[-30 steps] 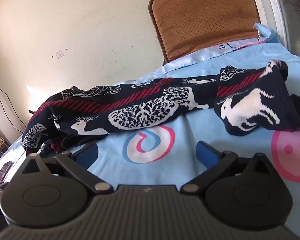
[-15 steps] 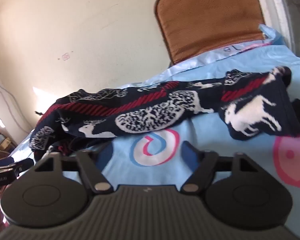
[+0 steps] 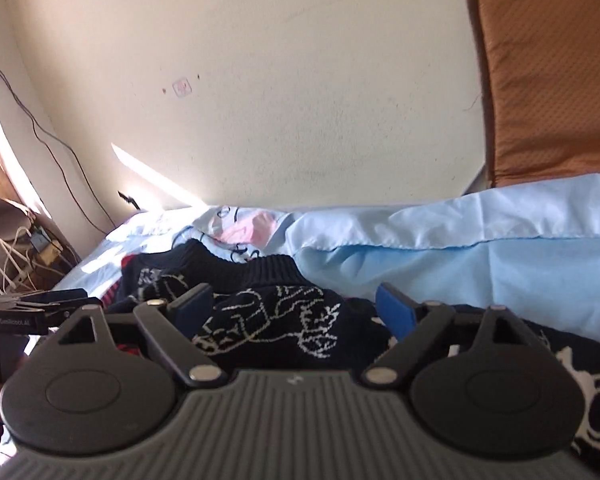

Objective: Fold small clothes

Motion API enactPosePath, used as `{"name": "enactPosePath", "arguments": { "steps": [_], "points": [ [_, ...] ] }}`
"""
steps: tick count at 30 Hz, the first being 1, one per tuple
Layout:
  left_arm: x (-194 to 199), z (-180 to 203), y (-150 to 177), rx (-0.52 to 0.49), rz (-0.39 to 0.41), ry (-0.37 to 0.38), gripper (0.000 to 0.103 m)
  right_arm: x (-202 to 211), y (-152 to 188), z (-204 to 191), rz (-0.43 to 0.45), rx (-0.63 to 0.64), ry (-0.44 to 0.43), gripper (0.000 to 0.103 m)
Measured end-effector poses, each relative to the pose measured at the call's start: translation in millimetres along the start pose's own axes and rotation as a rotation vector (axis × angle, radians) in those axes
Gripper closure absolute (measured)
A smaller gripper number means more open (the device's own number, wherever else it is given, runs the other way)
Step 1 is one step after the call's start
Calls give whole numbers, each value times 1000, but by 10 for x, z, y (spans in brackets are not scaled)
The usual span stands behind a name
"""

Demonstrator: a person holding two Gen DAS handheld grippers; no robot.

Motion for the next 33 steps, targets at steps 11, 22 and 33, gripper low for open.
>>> {"name": "enactPosePath", "arguments": {
  "steps": [11, 22, 33],
  "points": [
    [1024, 75, 636, -56, 119, 166, 97, 568, 245, -261, 80, 123, -51, 90],
    [1451, 382, 1225, -292, 159, 93, 34, 1336, 1627, -238, 113, 85, -40, 90],
    [827, 1218, 530, -789, 145, 43, 0, 1571, 1816, -237, 227, 81, 26, 87]
  ]
}}
Point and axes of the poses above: each gripper's, at about its wrist camera, not at the fingertips, and x roughly against the way its jaws point, z to its right, y to its underside, the point moved 3 cm from there along -x, roughly the way its jaws point, and after that the axes turned 13 degrees about -z, right-handed, at the moved point
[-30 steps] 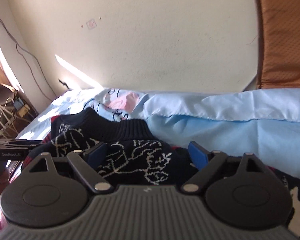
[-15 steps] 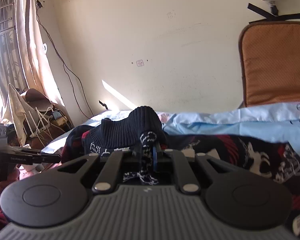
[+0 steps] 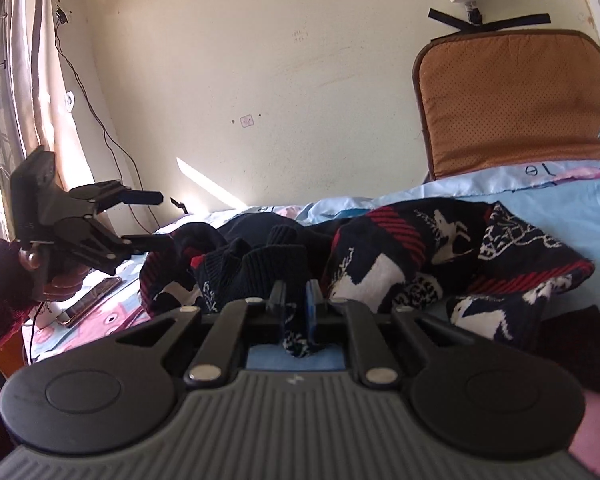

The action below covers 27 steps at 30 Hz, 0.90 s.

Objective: Fold small clothes

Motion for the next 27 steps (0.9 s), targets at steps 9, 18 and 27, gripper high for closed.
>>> {"name": "enactPosePath", "arguments": {
  "steps": [9, 18, 27],
  "points": [
    [-221, 96, 184, -29, -76, 104, 60, -205, -311, 147, -31, 170, 166, 36],
    [371, 231, 492, 79, -4, 6, 94, -782, -403, 288, -186, 194, 326, 86],
    [596, 294, 919, 238, 6, 67, 91, 76, 191, 599, -145, -157, 355, 57]
  ]
}}
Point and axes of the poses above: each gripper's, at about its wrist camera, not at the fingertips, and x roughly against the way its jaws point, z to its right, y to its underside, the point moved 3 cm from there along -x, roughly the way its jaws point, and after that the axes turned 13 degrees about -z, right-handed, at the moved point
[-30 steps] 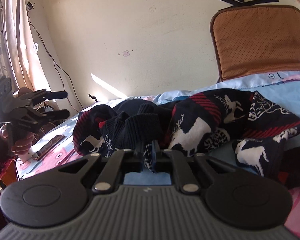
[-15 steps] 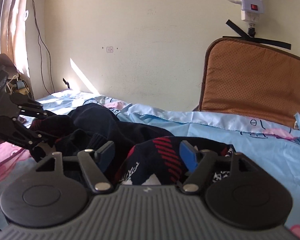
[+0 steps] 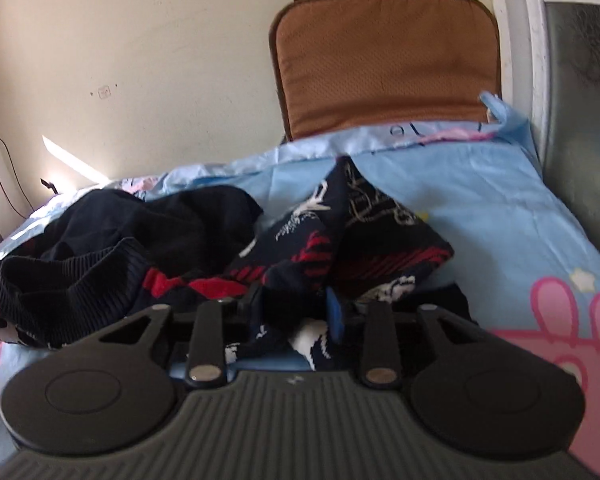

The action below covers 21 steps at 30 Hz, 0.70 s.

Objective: Fold small clothes

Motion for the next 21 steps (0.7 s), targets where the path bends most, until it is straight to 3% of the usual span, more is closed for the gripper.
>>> {"name": "enactPosePath", "arguments": {
  "steps": [2, 4, 6, 8, 12, 15, 17, 21],
  "points": [
    [-41, 12, -10, 3, -13, -8, 88, 124, -12, -50, 23, 33, -8, 50],
    [-63, 37, -61, -15, -4, -19, 81, 296, -135, -204, 92, 112, -61, 24],
    [-49, 84, -101, -39, 15, -27, 59, 351, -266, -414, 129, 232, -134, 14],
    [-44, 167, -115, -68, 29, -33, 41, 288, -311, -635, 102, 379, -185, 13],
    [-116, 286, -170, -157, 26, -66, 22, -160, -292, -887, -53, 554, -236, 13],
    [-177, 370, -182, -206, 10, -78, 23, -433, -187, -961, -161, 628, -232, 15],
    [-183, 422, -159, -240, 10, -86, 24, -429, -117, -956, -175, 658, -236, 15],
    [-173, 469, -118, -279, 0, -104, 22, -247, 9, -891, -177, 676, -220, 32]
  ]
}}
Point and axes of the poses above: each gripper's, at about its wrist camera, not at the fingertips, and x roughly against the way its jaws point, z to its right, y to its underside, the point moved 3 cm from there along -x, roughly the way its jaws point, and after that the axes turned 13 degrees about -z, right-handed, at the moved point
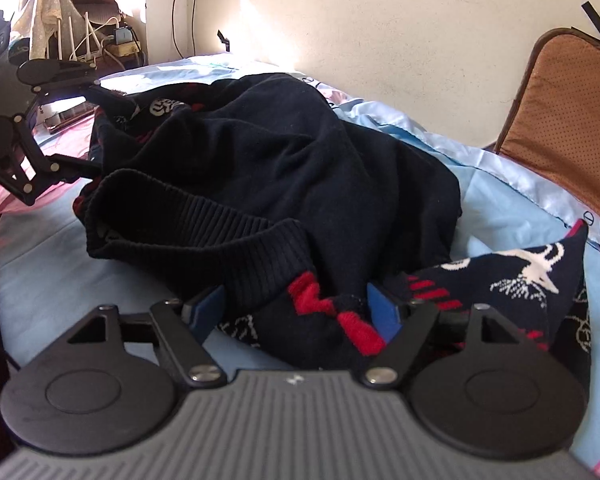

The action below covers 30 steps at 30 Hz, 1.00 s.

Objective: Fold small clothes

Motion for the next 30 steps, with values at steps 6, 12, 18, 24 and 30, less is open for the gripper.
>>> {"name": "enactPosePath", "arguments": {
  "steps": [6, 12, 18, 24, 30],
  "points": [
    [81, 79, -34, -136, 28, -29, 6, 82, 190, -26, -41, 28, 45, 49],
    [-192, 210, 40, -298, -72, -37, 23, 3, 162, -93, -49, 83, 111, 46],
    [31, 243, 89, -286, -23, -136, 89, 64, 231, -257, -5, 17, 229, 92],
    [554, 3, -178, -99, 118, -333, 89, 516, 30, -552, 222, 78, 580, 93],
    [1530, -365, -650, 173, 428, -606, 95, 1306, -572, -525, 542, 53, 789, 94]
  ]
}}
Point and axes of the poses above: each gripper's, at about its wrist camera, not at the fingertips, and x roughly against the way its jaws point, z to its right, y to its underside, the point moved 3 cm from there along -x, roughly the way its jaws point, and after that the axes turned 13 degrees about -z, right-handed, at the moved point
